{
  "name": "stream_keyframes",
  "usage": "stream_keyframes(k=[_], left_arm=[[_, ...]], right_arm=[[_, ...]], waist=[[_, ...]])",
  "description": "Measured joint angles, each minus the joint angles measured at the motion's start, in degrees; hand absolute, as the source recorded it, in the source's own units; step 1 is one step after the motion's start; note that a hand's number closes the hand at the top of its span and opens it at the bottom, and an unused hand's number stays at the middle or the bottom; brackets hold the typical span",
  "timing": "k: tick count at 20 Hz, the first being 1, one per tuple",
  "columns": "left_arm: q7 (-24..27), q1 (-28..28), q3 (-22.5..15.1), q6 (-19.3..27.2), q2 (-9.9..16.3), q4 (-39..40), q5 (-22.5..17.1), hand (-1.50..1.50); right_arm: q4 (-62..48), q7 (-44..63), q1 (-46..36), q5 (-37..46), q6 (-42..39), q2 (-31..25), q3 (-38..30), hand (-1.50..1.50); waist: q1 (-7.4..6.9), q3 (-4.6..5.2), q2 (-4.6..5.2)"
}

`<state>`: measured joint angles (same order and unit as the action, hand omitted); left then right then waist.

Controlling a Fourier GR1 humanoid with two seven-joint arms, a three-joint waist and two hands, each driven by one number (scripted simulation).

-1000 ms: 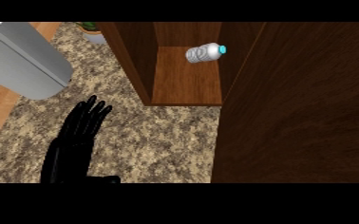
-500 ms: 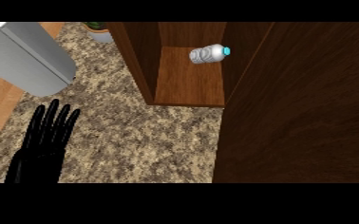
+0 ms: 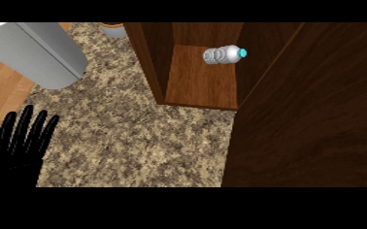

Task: Pick up the bottled water, place it into the cabinet and close the cabinet

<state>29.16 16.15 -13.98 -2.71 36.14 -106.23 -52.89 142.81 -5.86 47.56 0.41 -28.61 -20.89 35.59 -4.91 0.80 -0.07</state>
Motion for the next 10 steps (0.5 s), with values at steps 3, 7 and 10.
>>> stream_keyframes(k=[3,7,10], left_arm=[[-0.3,0.7,1.1,-1.9,1.5,-0.4,-0.9,-1.50],[-0.3,1.3,2.1,-4.4,3.0,-0.6,-1.6,-1.50],[-0.5,1.6,2.8,-6.0,3.9,-0.6,-2.0,-1.50]], right_arm=[[-0.1,1.1,-1.5,-0.2,0.7,0.1,0.5,1.50],[-0.1,2.8,-4.2,-0.6,1.0,-0.1,0.6,1.50],[-0.2,3.7,-6.1,-0.8,0.9,-0.4,0.5,1.50]], waist=[[-1.33,0.03,0.37],[-3.03,0.11,0.88],[-4.25,0.18,1.24]])
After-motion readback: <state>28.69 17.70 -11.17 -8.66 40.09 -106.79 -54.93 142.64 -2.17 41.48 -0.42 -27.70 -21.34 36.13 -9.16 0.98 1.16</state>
